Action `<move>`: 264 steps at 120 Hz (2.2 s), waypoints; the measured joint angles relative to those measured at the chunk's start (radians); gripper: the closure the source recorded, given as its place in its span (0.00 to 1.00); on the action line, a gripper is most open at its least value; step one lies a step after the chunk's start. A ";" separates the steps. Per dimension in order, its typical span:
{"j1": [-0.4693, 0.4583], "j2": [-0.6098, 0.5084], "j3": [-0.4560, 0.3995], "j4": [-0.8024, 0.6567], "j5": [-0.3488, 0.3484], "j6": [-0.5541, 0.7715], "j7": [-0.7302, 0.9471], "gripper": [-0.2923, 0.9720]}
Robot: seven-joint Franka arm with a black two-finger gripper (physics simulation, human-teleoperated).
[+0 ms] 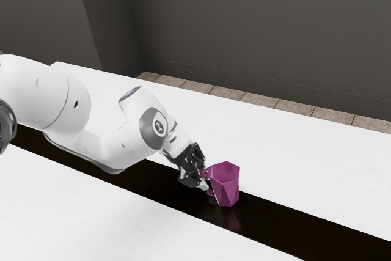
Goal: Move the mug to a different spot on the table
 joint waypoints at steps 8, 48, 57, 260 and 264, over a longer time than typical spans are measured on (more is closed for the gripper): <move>-0.004 0.002 0.000 0.003 -0.007 0.000 0.013 0.61; -0.014 0.003 -0.004 0.003 -0.110 0.011 0.060 0.70; -0.015 0.002 -0.007 0.002 -0.142 0.017 0.068 0.72; 0.302 -0.236 -0.039 -0.290 -1.034 0.363 0.279 0.75; 0.297 -0.227 -0.039 -0.285 -1.034 0.363 0.281 0.75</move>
